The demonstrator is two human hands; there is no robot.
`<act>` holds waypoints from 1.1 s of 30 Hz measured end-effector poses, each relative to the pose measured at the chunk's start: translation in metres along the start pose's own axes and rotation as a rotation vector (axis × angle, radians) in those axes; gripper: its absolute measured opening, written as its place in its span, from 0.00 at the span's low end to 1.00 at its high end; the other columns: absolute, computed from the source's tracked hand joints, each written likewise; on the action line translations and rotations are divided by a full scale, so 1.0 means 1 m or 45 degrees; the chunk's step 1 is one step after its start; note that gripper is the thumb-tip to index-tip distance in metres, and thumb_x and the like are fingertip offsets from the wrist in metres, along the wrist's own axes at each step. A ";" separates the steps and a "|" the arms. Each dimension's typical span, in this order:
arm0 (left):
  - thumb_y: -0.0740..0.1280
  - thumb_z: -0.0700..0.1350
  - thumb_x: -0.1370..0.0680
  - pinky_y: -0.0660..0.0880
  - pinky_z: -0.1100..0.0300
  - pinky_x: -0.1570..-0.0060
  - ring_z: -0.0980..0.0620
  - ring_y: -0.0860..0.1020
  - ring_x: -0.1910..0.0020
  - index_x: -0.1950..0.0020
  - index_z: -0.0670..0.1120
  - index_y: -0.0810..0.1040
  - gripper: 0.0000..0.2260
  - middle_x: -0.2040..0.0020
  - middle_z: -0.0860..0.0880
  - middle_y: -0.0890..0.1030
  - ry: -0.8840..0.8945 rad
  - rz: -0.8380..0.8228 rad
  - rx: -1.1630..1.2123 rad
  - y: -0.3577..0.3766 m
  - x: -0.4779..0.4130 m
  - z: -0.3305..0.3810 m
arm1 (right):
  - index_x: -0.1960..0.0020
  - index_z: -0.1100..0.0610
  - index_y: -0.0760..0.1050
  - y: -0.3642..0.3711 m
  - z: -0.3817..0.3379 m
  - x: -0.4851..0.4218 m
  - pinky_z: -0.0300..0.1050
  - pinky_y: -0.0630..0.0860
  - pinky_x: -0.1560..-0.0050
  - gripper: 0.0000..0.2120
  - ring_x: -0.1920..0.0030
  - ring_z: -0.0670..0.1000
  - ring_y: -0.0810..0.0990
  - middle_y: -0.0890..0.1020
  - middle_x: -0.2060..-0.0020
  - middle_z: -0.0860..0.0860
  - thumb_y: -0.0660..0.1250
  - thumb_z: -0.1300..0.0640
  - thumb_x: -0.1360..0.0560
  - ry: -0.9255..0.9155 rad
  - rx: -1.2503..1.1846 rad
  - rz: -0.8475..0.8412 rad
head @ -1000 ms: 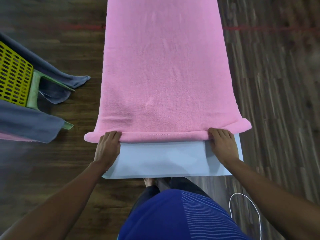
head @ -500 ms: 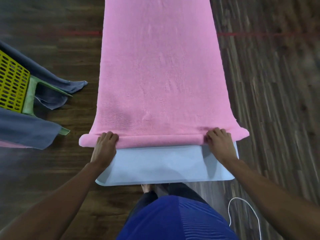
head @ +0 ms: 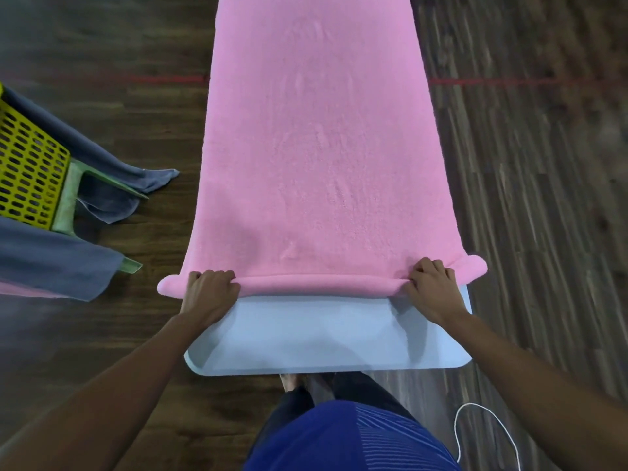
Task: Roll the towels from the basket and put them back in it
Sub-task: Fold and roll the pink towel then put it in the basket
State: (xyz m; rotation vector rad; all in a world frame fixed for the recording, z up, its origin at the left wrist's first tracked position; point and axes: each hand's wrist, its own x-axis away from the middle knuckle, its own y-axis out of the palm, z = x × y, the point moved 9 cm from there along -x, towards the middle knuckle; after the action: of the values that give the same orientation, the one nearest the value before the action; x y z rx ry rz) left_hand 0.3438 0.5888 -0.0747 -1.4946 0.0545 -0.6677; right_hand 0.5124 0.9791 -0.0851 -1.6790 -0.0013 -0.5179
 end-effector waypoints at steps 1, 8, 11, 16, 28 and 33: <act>0.51 0.51 0.26 0.65 0.49 0.49 0.44 0.76 0.59 0.60 0.47 0.75 0.15 0.60 0.45 0.81 -0.039 -0.040 -0.011 0.002 -0.003 -0.004 | 0.53 0.56 0.80 0.003 0.002 -0.002 0.50 0.63 0.46 0.13 0.48 0.54 0.68 0.74 0.47 0.51 0.57 0.53 0.22 0.041 0.024 -0.041; 0.69 0.34 0.29 0.72 0.45 0.56 0.40 0.75 0.56 0.50 0.39 0.77 0.09 0.54 0.41 0.78 0.130 0.336 0.032 -0.013 0.009 0.008 | 0.53 0.60 0.77 -0.021 -0.014 0.010 0.50 0.67 0.60 0.06 0.60 0.58 0.73 0.78 0.58 0.56 0.62 0.60 0.25 -0.083 -0.129 0.354; 0.71 0.36 0.33 0.76 0.44 0.51 0.40 0.76 0.50 0.44 0.38 0.77 0.18 0.48 0.40 0.79 0.196 0.288 -0.007 -0.002 0.019 0.011 | 0.50 0.59 0.78 -0.015 -0.016 0.022 0.51 0.72 0.55 0.09 0.55 0.58 0.76 0.80 0.53 0.55 0.69 0.64 0.30 -0.164 -0.126 0.346; 0.74 0.36 0.34 0.76 0.43 0.46 0.40 0.78 0.49 0.43 0.38 0.78 0.20 0.47 0.40 0.80 0.115 0.163 -0.043 0.004 0.013 0.008 | 0.44 0.58 0.77 -0.008 -0.015 0.019 0.52 0.71 0.42 0.15 0.48 0.57 0.79 0.82 0.48 0.53 0.68 0.61 0.30 -0.126 -0.051 0.277; 0.70 0.37 0.28 0.72 0.43 0.49 0.40 0.74 0.51 0.45 0.41 0.77 0.13 0.49 0.41 0.78 0.023 0.339 0.047 -0.008 0.011 0.000 | 0.48 0.56 0.76 -0.025 -0.013 0.010 0.52 0.66 0.52 0.08 0.52 0.58 0.73 0.78 0.51 0.54 0.64 0.57 0.26 -0.019 -0.075 0.406; 0.67 0.41 0.30 0.73 0.45 0.46 0.42 0.75 0.46 0.41 0.40 0.77 0.17 0.45 0.42 0.79 0.198 0.308 0.021 0.001 0.017 0.013 | 0.45 0.60 0.76 -0.012 -0.021 0.013 0.53 0.73 0.47 0.18 0.49 0.59 0.78 0.80 0.48 0.56 0.70 0.66 0.34 -0.114 -0.116 0.307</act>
State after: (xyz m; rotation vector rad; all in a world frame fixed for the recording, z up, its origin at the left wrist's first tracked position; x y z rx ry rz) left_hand 0.3636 0.5929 -0.0680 -1.3909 0.3430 -0.5847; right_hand 0.5135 0.9581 -0.0680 -1.7617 0.1600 -0.2648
